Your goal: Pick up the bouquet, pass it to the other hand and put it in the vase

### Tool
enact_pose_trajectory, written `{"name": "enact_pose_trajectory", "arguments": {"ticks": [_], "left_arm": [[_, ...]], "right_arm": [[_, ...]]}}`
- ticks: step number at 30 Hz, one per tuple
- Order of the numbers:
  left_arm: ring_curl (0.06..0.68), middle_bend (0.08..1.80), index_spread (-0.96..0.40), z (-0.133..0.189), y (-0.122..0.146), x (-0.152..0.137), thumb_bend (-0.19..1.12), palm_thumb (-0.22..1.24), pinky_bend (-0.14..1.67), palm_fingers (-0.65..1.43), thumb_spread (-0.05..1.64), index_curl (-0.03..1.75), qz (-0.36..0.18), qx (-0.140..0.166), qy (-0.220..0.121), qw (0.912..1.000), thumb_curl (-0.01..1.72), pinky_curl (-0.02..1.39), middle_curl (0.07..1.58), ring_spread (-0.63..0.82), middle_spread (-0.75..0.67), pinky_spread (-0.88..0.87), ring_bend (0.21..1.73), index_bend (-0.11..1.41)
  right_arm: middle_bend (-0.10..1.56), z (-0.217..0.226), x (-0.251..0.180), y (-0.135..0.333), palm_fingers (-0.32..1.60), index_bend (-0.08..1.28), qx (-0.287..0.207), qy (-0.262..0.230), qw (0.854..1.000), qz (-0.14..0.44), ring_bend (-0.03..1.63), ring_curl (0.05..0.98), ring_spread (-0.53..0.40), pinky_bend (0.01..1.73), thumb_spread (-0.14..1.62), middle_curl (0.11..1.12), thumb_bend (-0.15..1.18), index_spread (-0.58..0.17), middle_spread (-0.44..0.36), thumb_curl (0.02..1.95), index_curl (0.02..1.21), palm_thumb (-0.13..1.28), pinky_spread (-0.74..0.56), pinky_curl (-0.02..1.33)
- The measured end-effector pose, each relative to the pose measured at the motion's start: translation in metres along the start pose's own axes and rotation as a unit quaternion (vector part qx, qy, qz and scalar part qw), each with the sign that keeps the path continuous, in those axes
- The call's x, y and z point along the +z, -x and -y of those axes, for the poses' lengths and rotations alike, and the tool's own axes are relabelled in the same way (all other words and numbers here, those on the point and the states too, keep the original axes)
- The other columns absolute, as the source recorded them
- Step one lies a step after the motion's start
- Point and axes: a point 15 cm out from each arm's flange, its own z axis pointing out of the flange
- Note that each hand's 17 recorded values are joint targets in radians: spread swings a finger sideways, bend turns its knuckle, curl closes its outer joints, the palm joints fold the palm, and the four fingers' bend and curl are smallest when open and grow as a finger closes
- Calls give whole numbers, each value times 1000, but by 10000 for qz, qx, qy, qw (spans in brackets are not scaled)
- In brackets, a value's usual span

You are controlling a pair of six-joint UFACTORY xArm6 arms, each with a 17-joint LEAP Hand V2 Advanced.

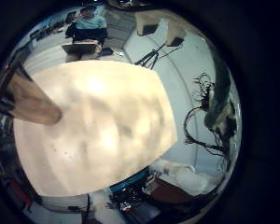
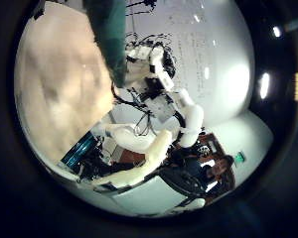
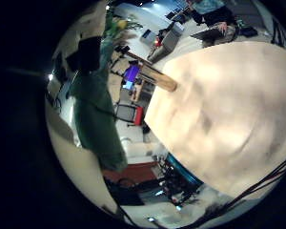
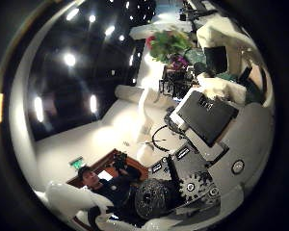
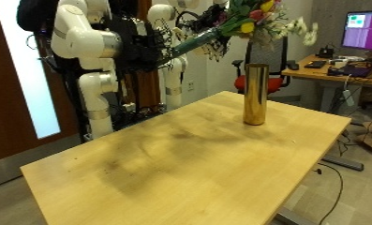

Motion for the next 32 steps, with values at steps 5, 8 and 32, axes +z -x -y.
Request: {"name": "enact_pose_trajectory", "arguments": {"ticks": [5, 8, 32], "left_arm": [[255, 234, 267, 7, -19, -3, -35, 210, 297, 217, 799, 259, -856, -95, -179, 9961, 321, 307, 341, 469, 371, 411, 606, 138], [254, 249, 278, -3, -14, -14, -34, 221, 309, 221, 791, 254, -957, -142, -136, 9952, 325, 311, 347, 464, 367, 398, 636, 147], [189, 256, 262, -48, 12, -6, -37, 240, 265, 173, 797, 289, 878, -208, 208, 9957, 328, 296, 336, 470, 334, 471, 636, 166]], "right_arm": [[1334, 0, 8, 5, 1123, 1089, 2, 76, 9999, 147, 1449, 646, -180, 1160, 139, 763, -21, -243, -115, 930, 949, 1186, -229, 915], [1338, -1, 11, 6, 1124, 1096, 7, 126, 9997, 193, 1446, 647, -181, 1148, 124, 766, -20, -241, -116, 930, 945, 1185, -233, 933], [975, -47, -88, -32, 560, 581, 522, -983, 9916, -652, 1153, 532, -245, 1050, 542, 638, -24, -255, -121, 799, 809, 867, -455, 792]]}}
